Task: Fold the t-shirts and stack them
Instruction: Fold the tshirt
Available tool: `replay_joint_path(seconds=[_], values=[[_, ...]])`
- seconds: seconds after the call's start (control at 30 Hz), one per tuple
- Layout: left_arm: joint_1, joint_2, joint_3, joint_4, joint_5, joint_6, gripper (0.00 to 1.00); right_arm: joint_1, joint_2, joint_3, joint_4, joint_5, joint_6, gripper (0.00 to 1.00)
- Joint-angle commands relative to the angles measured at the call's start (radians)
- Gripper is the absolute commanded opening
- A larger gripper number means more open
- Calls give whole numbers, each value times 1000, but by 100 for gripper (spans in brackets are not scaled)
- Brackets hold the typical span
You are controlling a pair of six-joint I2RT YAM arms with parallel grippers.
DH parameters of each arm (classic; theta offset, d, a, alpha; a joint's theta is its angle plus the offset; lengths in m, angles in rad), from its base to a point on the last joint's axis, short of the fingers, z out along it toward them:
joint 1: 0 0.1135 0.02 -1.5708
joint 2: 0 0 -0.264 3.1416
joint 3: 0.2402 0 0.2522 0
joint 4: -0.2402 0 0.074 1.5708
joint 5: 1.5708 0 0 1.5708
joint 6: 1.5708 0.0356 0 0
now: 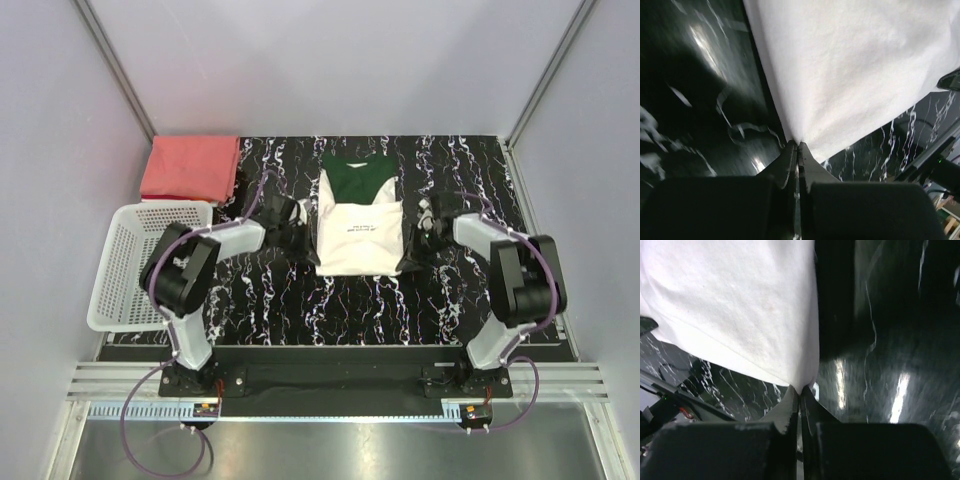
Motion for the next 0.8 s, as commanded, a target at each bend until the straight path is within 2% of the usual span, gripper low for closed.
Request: replay_joint_path(seconds=[0.0, 0.07, 0.1, 0.13, 0.17, 0.27, 0.37, 0.43, 0.57, 0.7, 0.77], values=[[-70, -139, -113, -5, -56, -35, 0, 2, -145, -140, 45, -20, 92, 4], [-93, -181, -189, -1, -73, -59, 0, 4, -194, -216, 50, -15, 124, 10], [-109, -220, -211, -1, -87, -65, 6, 6, -237, -237, 50, -24, 130, 13], [-113, -244, -232, -1, -95, -73, 22, 4, -257, -254, 52, -37, 138, 19], [-115, -267, -263, -1, -104, -85, 28, 4, -277, -273, 50, -47, 158, 25], [-106, -346, -242, -33, -159, -78, 44, 4, -351, -262, 30, -55, 188, 36], [-52, -331, -137, -47, -153, -47, 46, 4, -378, -161, -22, 15, 157, 41], [-6, -262, -67, -45, -121, -23, 45, 1, -337, -91, -33, 78, 112, 41], [32, -105, 150, -50, -41, 72, 44, -10, -173, 106, -42, 117, -11, 45], [61, 64, 281, -70, 3, 112, 44, -10, 9, 215, -2, 25, -130, 51], [61, 106, 335, -86, -3, 148, 44, -13, 43, 262, -4, 66, -175, 51]])
